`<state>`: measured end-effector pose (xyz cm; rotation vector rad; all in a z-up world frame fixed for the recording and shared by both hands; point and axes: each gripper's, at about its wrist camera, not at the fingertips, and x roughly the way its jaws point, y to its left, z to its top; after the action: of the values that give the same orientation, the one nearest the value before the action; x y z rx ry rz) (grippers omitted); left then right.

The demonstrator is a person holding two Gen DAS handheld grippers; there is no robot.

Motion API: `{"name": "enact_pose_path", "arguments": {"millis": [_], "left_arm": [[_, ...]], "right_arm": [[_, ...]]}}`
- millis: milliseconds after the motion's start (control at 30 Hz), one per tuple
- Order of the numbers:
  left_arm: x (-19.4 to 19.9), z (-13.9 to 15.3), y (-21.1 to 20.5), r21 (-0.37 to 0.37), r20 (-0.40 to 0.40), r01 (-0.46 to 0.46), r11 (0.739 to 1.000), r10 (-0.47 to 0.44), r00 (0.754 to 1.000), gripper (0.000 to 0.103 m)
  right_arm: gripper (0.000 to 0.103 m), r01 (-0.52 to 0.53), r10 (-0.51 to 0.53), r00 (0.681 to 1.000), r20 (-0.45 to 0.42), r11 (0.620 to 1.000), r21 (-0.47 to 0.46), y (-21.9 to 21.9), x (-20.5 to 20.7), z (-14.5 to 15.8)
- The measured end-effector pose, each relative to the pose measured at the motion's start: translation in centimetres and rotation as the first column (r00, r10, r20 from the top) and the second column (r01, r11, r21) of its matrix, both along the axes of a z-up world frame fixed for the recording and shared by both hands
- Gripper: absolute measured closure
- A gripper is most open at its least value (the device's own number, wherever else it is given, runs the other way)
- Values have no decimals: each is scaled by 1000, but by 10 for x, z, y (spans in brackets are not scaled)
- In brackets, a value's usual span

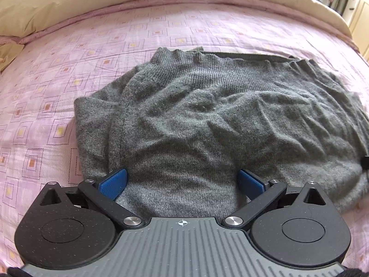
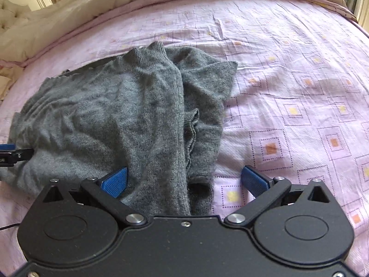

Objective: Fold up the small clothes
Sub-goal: 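Press the folded grey sweater flat with both open tools, then move the right tool to the sweater's side edge and grasp it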

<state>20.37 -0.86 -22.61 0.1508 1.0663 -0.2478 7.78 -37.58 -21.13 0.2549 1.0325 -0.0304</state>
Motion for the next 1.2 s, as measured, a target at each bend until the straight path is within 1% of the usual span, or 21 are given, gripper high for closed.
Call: {"name": "enact_pose_path", "arguments": {"millis": [67,133,200,233,267,333,400,500,567,633,700,767,833,933,1100,1200], "left_arm": [[7,5,0,-4,-45,2,1000,-2,999,0],[13,14,1,-36,-84,-30,999,27,996,1],[13,30,2,-105,-71,-82,991,75,995,1],[12,38,-1,-126,-57,-99,987,92,994,1],[13,45,-7,-130,-49,-108,986,102,994,1],[15,52,-21,-121,-37,-103,987,99,994,1],[20,53,-38,-109,-30,-82,991,80,996,1],[29,46,-62,-64,-32,-53,997,51,998,1],[35,37,-74,-24,-48,-42,999,41,998,1],[41,23,-84,18,-87,-39,999,40,995,1],[45,9,-89,53,-126,-46,998,52,991,0],[45,6,-87,34,-112,-74,997,78,991,0],[47,5,-85,23,-117,-99,995,101,988,0],[47,3,-86,26,-111,-94,995,96,989,0],[52,0,-88,34,-115,-106,994,110,987,0],[56,-2,-94,43,-117,-116,992,121,986,0]], "right_arm": [[0,-6,5,999,32,999,32,-6,-7,1],[0,-9,5,998,62,997,72,-12,-11,1],[0,-12,2,996,88,993,118,-19,-15,0],[0,-11,-3,995,99,990,144,-23,-18,1],[0,-9,-10,994,108,985,172,-28,-19,0],[0,-5,-22,993,116,974,226,-37,-18,-1],[0,-5,-27,993,114,962,272,-45,-17,-1],[0,-5,-31,994,102,943,334,-56,-15,-1],[0,6,-44,995,89,922,387,-63,-12,-3],[0,21,-62,995,75,891,454,-72,-11,-4],[0,27,-67,996,56,846,532,-81,-9,-9],[0,24,-58,998,38,805,592,-86,-2,-16],[0,9,-43,998,41,784,621,-88,3,-20],[0,-19,-17,999,47,747,665,-86,14,-25],[0,-81,55,997,59,723,686,-73,38,-27],[0,-97,73,995,63,710,697,-66,48,-28]]}}
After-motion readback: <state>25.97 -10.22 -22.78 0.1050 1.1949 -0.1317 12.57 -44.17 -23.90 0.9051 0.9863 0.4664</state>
